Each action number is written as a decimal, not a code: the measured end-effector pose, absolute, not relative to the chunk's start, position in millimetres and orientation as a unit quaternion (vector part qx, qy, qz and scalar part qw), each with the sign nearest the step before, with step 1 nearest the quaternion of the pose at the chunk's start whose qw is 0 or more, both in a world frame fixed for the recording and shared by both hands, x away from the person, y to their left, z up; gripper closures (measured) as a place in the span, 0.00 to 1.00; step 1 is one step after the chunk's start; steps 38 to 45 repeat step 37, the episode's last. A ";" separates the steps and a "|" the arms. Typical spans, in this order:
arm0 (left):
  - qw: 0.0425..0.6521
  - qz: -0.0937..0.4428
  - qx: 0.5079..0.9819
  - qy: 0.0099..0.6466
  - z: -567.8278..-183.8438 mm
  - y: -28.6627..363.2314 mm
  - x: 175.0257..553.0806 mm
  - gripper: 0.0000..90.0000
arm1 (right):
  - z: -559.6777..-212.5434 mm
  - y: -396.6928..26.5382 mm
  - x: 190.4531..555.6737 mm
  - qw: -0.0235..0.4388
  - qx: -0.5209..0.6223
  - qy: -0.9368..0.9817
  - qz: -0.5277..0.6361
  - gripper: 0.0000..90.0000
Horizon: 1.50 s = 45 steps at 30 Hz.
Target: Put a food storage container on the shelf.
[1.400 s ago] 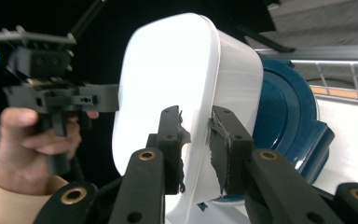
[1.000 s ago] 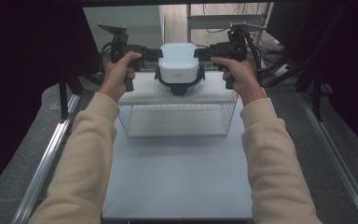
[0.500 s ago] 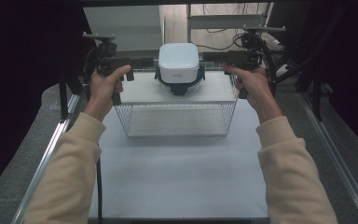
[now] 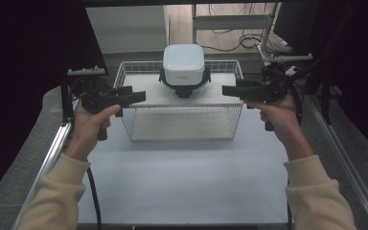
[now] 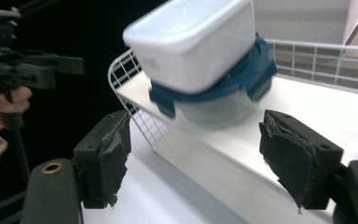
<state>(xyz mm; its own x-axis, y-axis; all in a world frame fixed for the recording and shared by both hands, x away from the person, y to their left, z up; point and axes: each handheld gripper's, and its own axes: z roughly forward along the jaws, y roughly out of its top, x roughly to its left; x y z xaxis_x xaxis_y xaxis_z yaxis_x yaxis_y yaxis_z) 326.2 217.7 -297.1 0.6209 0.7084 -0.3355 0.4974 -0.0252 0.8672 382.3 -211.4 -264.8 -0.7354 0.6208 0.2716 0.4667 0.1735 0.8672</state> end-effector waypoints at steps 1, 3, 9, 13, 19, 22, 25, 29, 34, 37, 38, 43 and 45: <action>0.550 0.100 0.713 0.423 -300.6 217.5 320.0 0.29 | -268.7 -214.3 377.3 0.078 0.355 0.765 0.532 0.26; 0.544 0.103 0.722 0.415 -309.4 217.3 308.8 0.29 | -278.0 -219.8 366.5 0.095 0.356 0.768 0.525 0.23; 0.521 0.121 0.728 0.428 -345.5 221.6 283.3 0.27 | -319.4 -235.0 339.5 0.116 0.361 0.779 0.500 0.22; 0.505 0.115 0.733 0.441 -368.2 226.3 272.9 0.26 | -349.1 -240.2 322.6 0.123 0.362 0.788 0.483 0.22; 0.480 0.124 0.735 0.463 -402.7 229.5 259.9 0.25 | -393.8 -244.1 302.1 0.121 0.369 0.800 0.457 0.21; 0.468 0.120 0.738 0.470 -422.2 227.0 259.4 0.25 | -418.8 -242.3 297.0 0.105 0.373 0.806 0.448 0.21; 0.460 0.114 0.746 0.469 -438.3 223.8 260.1 0.26 | -442.0 -242.3 299.1 0.100 0.386 0.809 0.432 0.21; 0.448 0.116 0.750 0.473 -446.1 223.5 260.7 0.25 | -449.6 -241.5 303.6 0.105 0.390 0.814 0.417 0.21; 0.449 0.113 0.750 0.472 -447.6 221.4 258.8 0.25 | -447.5 -239.6 300.9 0.112 0.385 0.811 0.426 0.20; 0.449 0.110 0.751 0.471 -450.0 218.9 257.7 0.25 | -446.9 -240.2 298.2 0.124 0.385 0.806 0.433 0.20; 0.449 0.110 0.751 0.471 -450.0 218.9 257.7 0.25 | -446.9 -240.2 298.2 0.124 0.385 0.806 0.433 0.20; 0.449 0.110 0.751 0.471 -450.0 218.9 257.7 0.25 | -446.9 -240.2 298.2 0.124 0.385 0.806 0.433 0.20; 0.449 0.110 0.751 0.471 -450.0 218.9 257.7 0.25 | -446.9 -240.2 298.2 0.124 0.385 0.806 0.433 0.20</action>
